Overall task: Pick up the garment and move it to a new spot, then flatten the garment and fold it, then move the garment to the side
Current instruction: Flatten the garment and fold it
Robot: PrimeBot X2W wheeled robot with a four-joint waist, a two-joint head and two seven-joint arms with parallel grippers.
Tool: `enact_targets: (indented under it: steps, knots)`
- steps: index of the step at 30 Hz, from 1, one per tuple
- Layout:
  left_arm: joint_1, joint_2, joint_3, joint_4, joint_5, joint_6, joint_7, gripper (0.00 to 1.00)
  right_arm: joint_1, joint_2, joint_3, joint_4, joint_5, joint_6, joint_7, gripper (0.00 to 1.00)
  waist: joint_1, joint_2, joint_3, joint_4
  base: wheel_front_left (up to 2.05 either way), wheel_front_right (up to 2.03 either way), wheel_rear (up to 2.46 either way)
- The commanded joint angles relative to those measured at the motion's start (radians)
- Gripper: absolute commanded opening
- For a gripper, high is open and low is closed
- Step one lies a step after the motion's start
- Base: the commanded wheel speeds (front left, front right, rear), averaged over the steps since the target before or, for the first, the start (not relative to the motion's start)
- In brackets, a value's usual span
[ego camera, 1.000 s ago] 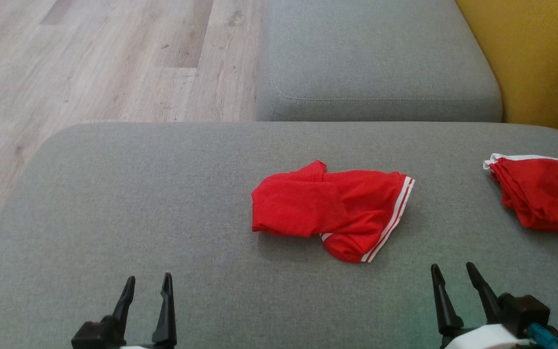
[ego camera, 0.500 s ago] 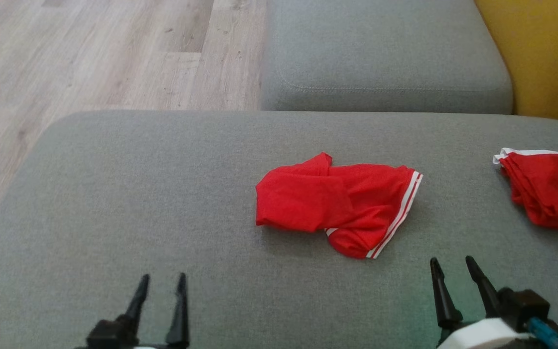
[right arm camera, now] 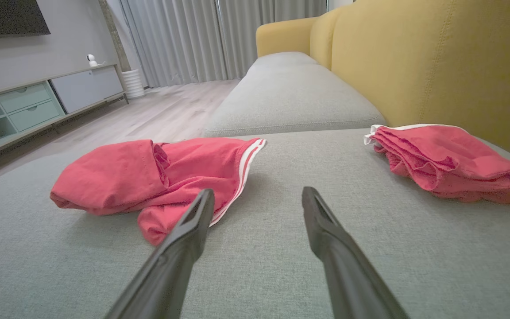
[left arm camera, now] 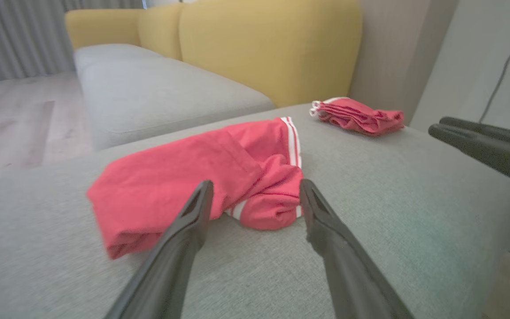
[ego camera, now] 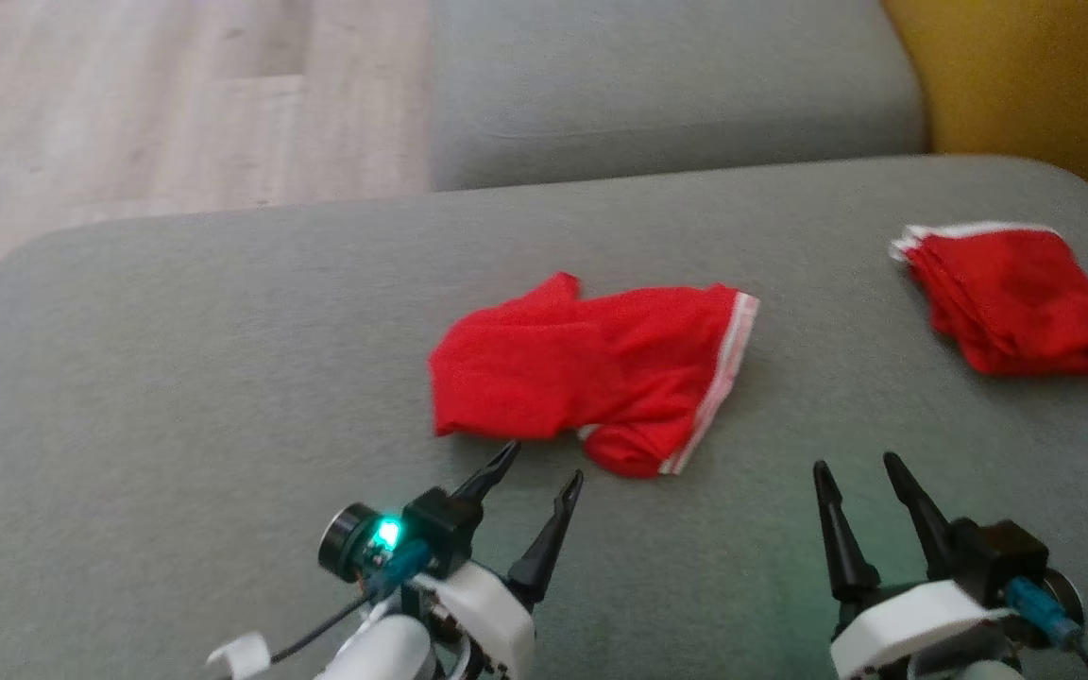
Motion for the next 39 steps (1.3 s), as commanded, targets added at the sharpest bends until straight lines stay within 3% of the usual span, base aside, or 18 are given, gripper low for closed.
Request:
enact_targets:
  steps: [1, 6, 12, 19, 27, 29, 30, 34, 38, 39]
  knots:
    - [-0.077, -0.017, 0.025, 0.029, 0.005, -0.014, -0.005, 1.0, -0.066, -0.006, 0.031, -0.042, -0.01, 0.007, 0.001, 1.0, -0.0001, 0.0, 0.038, -0.073, 0.0, 0.0, 0.0]
    - [-0.207, -0.069, 0.029, 0.251, 0.003, -0.03, -0.045, 1.0, -0.088, -0.006, 0.045, -0.071, -0.017, 0.007, 0.014, 1.0, -0.0001, 0.0, 0.11, -0.187, 0.0, 0.0, 0.0]
    - [-0.335, -0.082, 0.043, 0.42, 0.024, -0.005, -0.089, 1.0, -0.111, -0.006, 0.04, -0.081, -0.013, 0.007, 0.008, 1.0, -0.0001, 0.0, 0.175, -0.253, 0.0, 0.0, 0.0]
    - [-0.407, -0.092, 0.033, 0.568, 0.012, -0.039, -0.088, 1.0, -0.132, -0.006, 0.04, -0.07, 0.001, 0.007, -0.009, 1.0, -0.0001, 0.0, 0.207, -0.284, 0.0, 0.0, 0.0]
    - [-0.438, -0.102, 0.036, 0.62, -0.018, -0.047, -0.117, 0.98, -0.143, -0.006, 0.032, -0.052, 0.006, 0.007, -0.023, 1.0, -0.0001, 0.0, 0.209, -0.281, 0.0, 0.0, 0.0]
    - [-0.444, -0.103, 0.04, 0.631, -0.031, -0.049, -0.122, 0.73, -0.148, -0.006, 0.037, -0.048, 0.009, 0.007, -0.025, 1.0, -0.0001, 0.0, 0.211, -0.281, 0.0, 0.0, 0.0]
    - [-0.448, -0.104, 0.041, 0.636, -0.037, -0.05, -0.123, 0.48, -0.15, -0.006, 0.04, -0.047, 0.009, 0.007, -0.026, 1.0, -0.0001, 0.0, 0.212, -0.282, 0.0, 0.0, 0.0]
    - [-0.463, -0.105, 0.054, 0.65, -0.072, -0.059, -0.13, 0.13, -0.16, -0.006, 0.046, -0.044, 0.012, 0.007, -0.029, 1.0, -0.0001, 0.0, 0.22, -0.287, 0.0, 0.0, 0.0]
    - [-0.468, -0.106, 0.055, 0.644, -0.105, -0.07, -0.136, 0.09, -0.162, -0.006, 0.037, -0.04, 0.007, 0.007, -0.031, 1.0, -0.0001, 0.0, 0.223, -0.289, 0.0, 0.0, 0.0]
    - [-0.468, -0.106, 0.055, 0.641, -0.113, -0.072, -0.137, 0.02, -0.161, -0.006, 0.036, -0.039, 0.007, 0.007, -0.032, 1.0, -0.0001, 0.0, 0.223, -0.289, 0.0, 0.0, 0.0]
